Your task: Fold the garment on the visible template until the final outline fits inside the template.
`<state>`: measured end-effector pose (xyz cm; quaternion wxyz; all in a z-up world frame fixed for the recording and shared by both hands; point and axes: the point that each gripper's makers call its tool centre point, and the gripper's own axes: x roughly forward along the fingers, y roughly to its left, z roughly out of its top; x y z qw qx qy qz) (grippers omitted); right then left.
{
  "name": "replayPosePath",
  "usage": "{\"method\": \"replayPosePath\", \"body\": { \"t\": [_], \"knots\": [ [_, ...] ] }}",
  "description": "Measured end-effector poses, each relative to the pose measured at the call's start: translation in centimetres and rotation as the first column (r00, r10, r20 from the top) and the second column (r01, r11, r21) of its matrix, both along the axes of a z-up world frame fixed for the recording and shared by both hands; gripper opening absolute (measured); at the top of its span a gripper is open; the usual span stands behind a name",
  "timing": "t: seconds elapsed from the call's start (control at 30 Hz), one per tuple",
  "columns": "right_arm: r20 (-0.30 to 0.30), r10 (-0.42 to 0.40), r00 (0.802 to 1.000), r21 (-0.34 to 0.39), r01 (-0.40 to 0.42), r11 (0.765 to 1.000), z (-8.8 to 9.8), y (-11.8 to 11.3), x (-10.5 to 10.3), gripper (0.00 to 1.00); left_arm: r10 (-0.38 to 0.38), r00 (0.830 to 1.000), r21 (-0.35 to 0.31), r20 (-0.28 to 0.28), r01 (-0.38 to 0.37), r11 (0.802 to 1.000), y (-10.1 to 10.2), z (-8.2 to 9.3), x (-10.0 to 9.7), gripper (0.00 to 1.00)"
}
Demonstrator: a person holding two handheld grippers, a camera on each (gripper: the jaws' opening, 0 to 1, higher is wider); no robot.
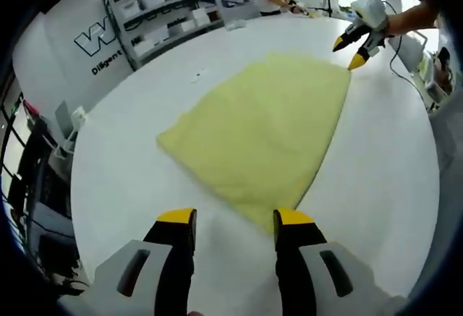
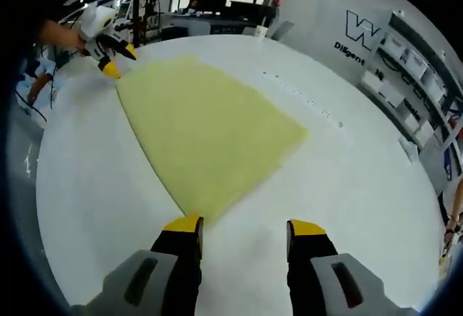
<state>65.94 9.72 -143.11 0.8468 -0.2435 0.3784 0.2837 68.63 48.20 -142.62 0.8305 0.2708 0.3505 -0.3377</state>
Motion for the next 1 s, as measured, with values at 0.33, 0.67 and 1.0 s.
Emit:
{"method": "replayPosePath", "body": {
  "t": [0.33, 0.67, 1.0],
  "knots": [
    [0.022, 0.004, 1.0, 0.021, -0.004, 1.0, 1.5, 0.1, -0.3, 0.43, 0.045, 0.999, -0.015, 0.009, -0.045, 0.999, 1.4, 0.7, -0.9, 0.43],
    [0.04, 0.032, 0.999, 0.032, -0.033, 0.999, 2.6, 0.6, -1.4, 0.45, 0.102, 0.995, -0.027, 0.022, -0.101, 0.995, 3.2, 1.6, -2.0, 0.44],
    [0.046, 0.045, 0.998, 0.069, -0.048, 0.996, 3.5, 1.5, -3.0, 0.51, 0.14, 0.99, -0.077, 0.031, -0.138, 0.987, 3.5, 3.1, -2.9, 0.49]
  ]
}}
